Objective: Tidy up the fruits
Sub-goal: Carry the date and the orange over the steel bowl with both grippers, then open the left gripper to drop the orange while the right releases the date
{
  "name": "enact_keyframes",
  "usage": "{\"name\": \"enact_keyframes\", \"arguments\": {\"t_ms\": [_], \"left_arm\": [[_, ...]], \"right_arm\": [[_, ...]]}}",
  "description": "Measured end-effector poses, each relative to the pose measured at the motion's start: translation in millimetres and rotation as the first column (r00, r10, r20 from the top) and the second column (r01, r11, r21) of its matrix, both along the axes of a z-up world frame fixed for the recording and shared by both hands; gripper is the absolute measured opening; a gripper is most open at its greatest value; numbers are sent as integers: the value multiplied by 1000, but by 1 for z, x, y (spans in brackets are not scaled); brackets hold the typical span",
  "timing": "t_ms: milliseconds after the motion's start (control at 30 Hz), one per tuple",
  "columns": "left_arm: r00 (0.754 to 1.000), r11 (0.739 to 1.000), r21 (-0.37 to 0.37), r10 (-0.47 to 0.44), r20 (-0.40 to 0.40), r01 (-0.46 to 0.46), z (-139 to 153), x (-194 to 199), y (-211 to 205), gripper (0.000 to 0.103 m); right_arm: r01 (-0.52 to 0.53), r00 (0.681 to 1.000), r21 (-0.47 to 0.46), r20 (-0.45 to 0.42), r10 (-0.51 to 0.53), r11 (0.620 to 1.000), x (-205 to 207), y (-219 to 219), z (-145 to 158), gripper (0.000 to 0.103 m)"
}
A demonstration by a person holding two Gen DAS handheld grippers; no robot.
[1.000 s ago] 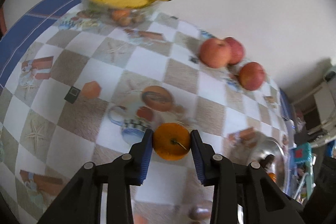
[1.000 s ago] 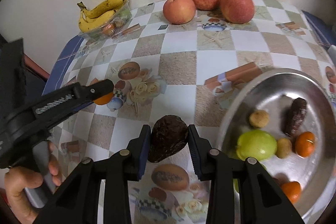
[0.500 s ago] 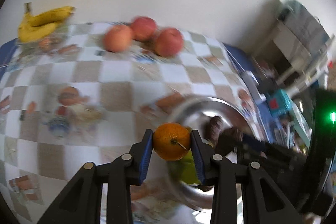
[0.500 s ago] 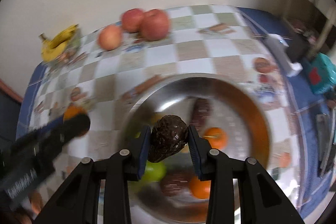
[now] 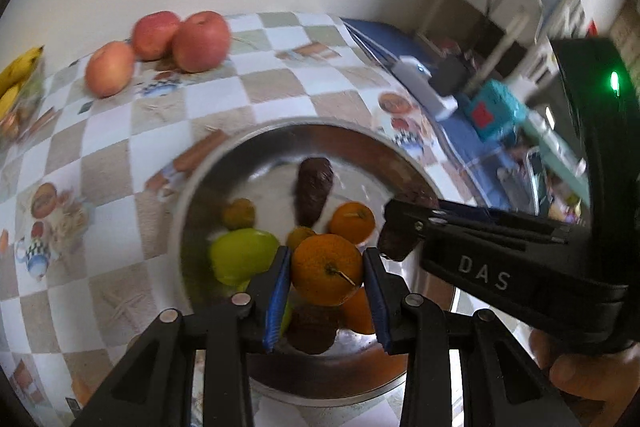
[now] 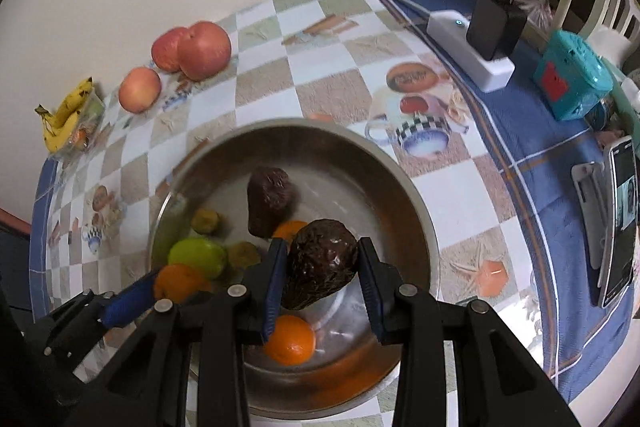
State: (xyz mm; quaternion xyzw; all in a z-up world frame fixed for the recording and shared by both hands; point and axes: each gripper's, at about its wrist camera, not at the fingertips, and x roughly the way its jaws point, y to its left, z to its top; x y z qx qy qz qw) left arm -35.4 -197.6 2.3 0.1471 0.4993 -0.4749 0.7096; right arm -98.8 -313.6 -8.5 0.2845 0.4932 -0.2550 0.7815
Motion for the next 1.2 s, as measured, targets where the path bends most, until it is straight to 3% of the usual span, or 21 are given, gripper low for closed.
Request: {"name": "enact_keyframes", "arguments": {"t_ms": [300,700,900,967,1000,1067,1200], "left_arm": [[996,992,110,-61,65,53,-30,-23,-19,38],[993,993,110,-43,112,30,-36,-19,-21,39],[995,993,111,-42,91,31,-35,-19,-21,40],[995,993,109,-44,85,35,-33,-20,-20,44],[995,993,108,-46,85,37,-32,-22,-19,51],[995,994,100,-47,90,38,-28,-24,-17,60],[995,995,96,-34,89,25,-23,-25,-11,60]], "right_arm": [[-3,999,62,-52,6,998,-4,-5,-24,37],[-12,996,65,-92,18,998,0,-3,-38,38],[-10,995,59,-94,15,998,2,-3,-37,38],[-10,995,57,-97,16,998,2,-3,-37,40],[-11,995,54,-99,16,998,3,-2,-37,41],[-12,995,50,-101,17,999,3,-1,-37,52],[-18,995,39,-94,22,999,3,1,-35,53]]}}
